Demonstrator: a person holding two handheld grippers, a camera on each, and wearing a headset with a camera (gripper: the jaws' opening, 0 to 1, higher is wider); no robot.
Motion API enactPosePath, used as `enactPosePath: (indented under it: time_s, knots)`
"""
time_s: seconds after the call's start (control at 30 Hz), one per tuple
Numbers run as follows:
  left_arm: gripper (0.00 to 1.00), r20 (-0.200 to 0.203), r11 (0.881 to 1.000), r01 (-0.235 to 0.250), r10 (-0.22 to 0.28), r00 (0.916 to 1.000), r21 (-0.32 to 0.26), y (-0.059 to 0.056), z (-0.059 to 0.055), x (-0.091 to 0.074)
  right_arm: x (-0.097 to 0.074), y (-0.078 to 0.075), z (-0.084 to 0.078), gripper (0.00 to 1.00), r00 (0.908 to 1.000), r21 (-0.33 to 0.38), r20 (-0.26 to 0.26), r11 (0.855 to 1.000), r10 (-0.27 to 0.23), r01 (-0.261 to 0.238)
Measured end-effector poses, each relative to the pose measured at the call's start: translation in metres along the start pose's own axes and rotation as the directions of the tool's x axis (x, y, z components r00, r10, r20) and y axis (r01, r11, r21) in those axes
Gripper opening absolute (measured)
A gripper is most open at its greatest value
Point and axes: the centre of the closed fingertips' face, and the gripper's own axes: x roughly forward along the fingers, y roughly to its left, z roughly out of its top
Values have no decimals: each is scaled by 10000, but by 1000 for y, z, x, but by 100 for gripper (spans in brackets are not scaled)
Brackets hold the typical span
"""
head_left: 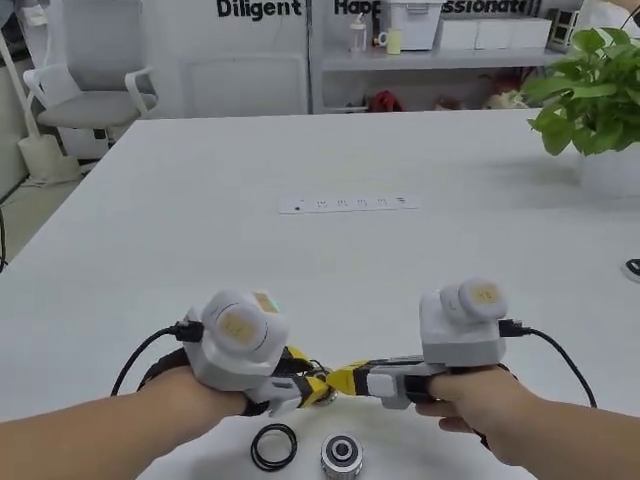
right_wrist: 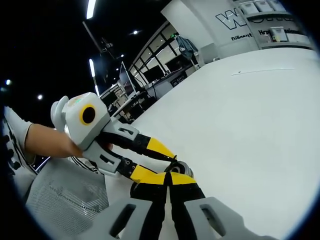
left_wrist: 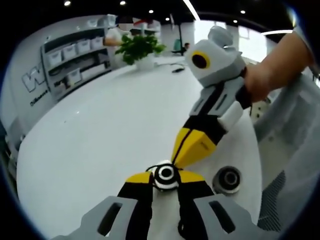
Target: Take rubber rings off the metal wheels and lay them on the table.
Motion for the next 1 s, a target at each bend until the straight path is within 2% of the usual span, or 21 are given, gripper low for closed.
enactPosePath:
  time_s: [0.17, 0.3, 0.5, 0.67, 0.8, 0.9, 1.0]
  knots:
    - [24, 127, 9997, 217, -219, 9997, 90, -4, 3, -7, -1, 1, 2, 0, 9999, 66, -11, 9999, 131, -131]
    - [31, 293, 9991, 425, -424, 9987, -32, -9, 6, -12, -1, 5, 3, 0, 9997, 107, -2, 9997, 238, -238]
    - [37, 944, 9986, 470, -445, 9945, -244, -12, 20, -27, -4, 9, 9, 0, 9994, 143, 118, 9993, 339, -340]
    - [44, 1286, 9990, 367, -329, 9911, -274, -10, 26, -41, -7, 11, 10, 0, 9992, 167, 141, 9992, 371, -373]
    - [46, 1451, 9991, 314, -267, 9891, -302, -7, 28, -52, -8, 12, 11, 0, 9991, 160, 131, 9990, 405, -407]
    - [48, 1716, 9985, 251, -164, 9850, -486, -4, 32, -62, -8, 18, 13, 0, 9985, 178, 158, 9984, 529, -532]
    - [49, 1795, 9984, 181, -83, 9837, -528, -3, 31, -69, -7, 25, 15, 0, 9974, 204, 161, 9973, 709, -712]
